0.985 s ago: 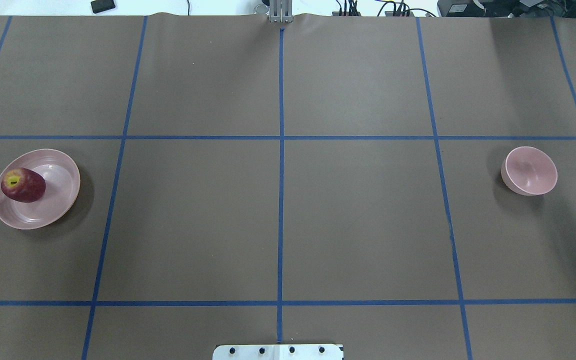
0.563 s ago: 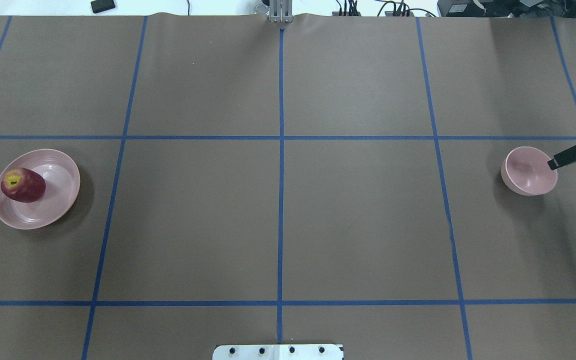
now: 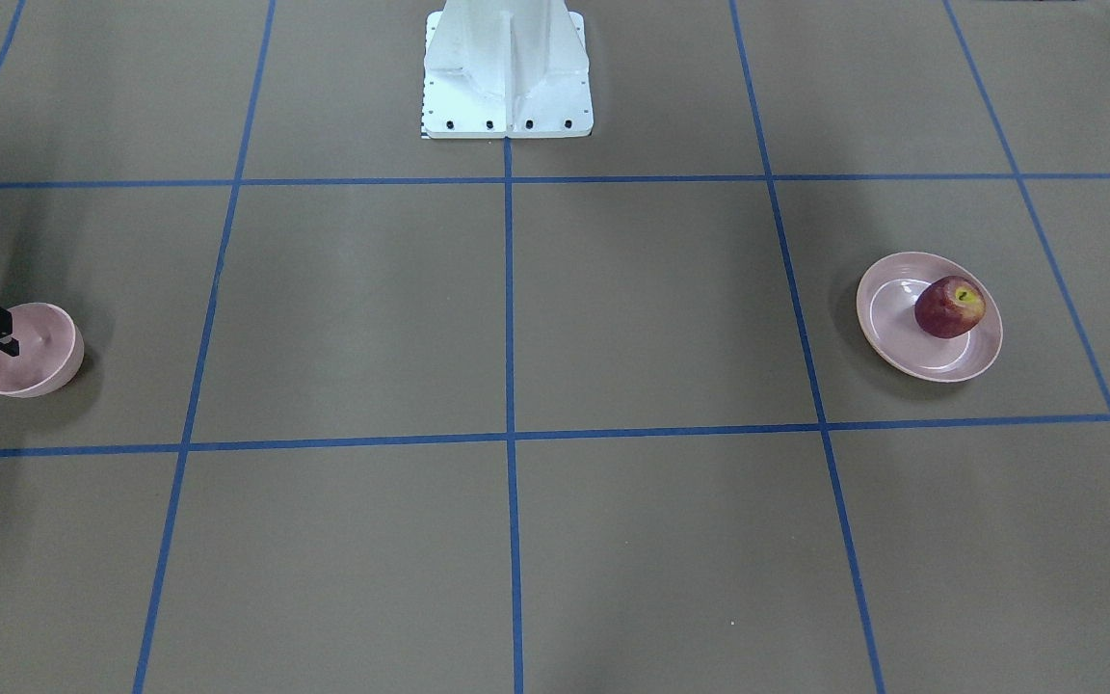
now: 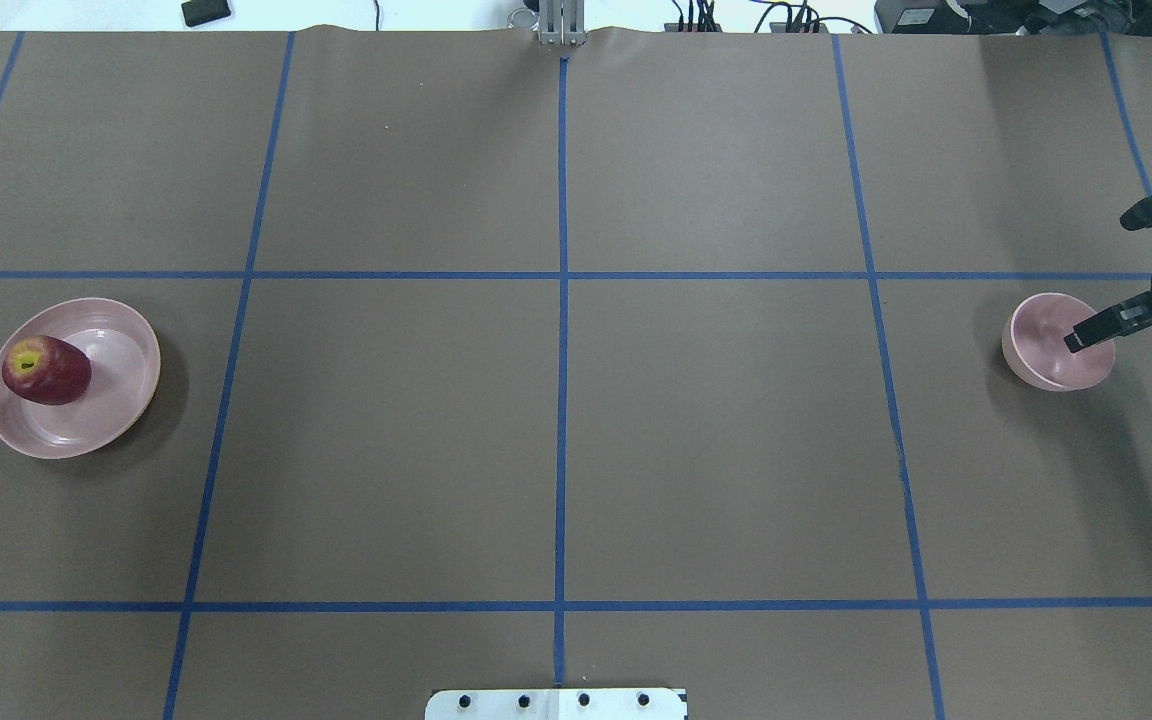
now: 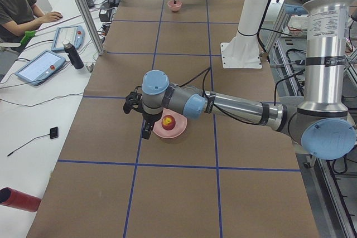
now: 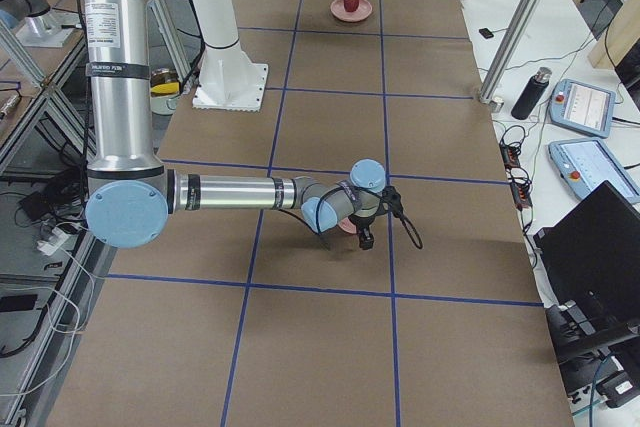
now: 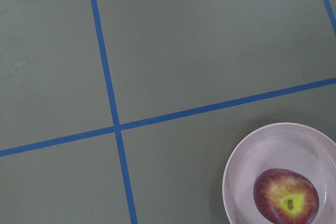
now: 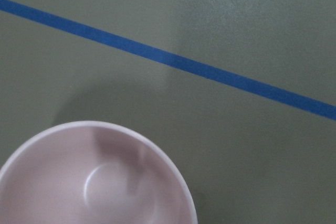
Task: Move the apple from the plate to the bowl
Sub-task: 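Reach the right gripper down and grasp the rim of the pink bowl, then slide the pink bowl to table centre with right gripper while left grasps apple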
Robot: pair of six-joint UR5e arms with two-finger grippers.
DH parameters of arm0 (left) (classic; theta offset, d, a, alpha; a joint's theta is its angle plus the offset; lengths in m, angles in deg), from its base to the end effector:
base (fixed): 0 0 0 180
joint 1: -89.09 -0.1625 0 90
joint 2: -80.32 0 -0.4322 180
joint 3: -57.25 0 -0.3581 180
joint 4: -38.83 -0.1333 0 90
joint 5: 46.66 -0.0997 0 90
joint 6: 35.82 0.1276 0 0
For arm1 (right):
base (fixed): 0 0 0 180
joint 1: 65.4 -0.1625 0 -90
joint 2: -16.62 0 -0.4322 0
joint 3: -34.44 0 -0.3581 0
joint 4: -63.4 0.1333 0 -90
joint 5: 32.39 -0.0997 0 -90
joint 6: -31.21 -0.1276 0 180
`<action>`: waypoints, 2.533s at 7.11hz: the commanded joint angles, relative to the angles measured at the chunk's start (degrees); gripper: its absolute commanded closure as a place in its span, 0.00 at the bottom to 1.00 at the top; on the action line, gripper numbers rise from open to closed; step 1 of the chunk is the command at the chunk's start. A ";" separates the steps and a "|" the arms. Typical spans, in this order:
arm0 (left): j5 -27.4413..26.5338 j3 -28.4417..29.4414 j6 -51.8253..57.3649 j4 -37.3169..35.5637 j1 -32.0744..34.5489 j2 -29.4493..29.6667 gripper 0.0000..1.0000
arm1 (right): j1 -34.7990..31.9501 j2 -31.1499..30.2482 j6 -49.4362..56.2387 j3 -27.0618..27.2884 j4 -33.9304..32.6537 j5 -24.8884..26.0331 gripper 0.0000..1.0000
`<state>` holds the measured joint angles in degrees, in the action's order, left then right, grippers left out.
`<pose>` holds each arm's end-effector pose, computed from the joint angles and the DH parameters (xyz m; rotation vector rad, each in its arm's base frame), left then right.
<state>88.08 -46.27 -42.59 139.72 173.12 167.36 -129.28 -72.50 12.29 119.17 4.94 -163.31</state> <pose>0.0041 -0.4577 0.5764 0.2672 0.8060 0.1330 -0.1739 -0.4676 0.6624 0.1509 -0.8228 -0.2874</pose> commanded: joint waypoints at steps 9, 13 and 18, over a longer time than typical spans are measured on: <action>1.22 3.73 0.18 2.02 -1.48 0.05 0.02 | 7.78 9.55 -25.06 9.48 -1.66 -1.01 1.00; -9.99 4.55 -26.80 17.93 -24.31 0.24 0.02 | 16.76 20.62 -40.12 9.49 -4.97 5.75 1.00; -10.11 7.79 -30.93 18.02 -28.29 1.20 0.02 | 21.69 24.16 -43.40 8.61 -6.22 11.03 1.00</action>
<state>78.07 -39.85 -73.44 157.73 145.98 168.44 -108.34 -49.25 -31.01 128.27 -1.00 -152.93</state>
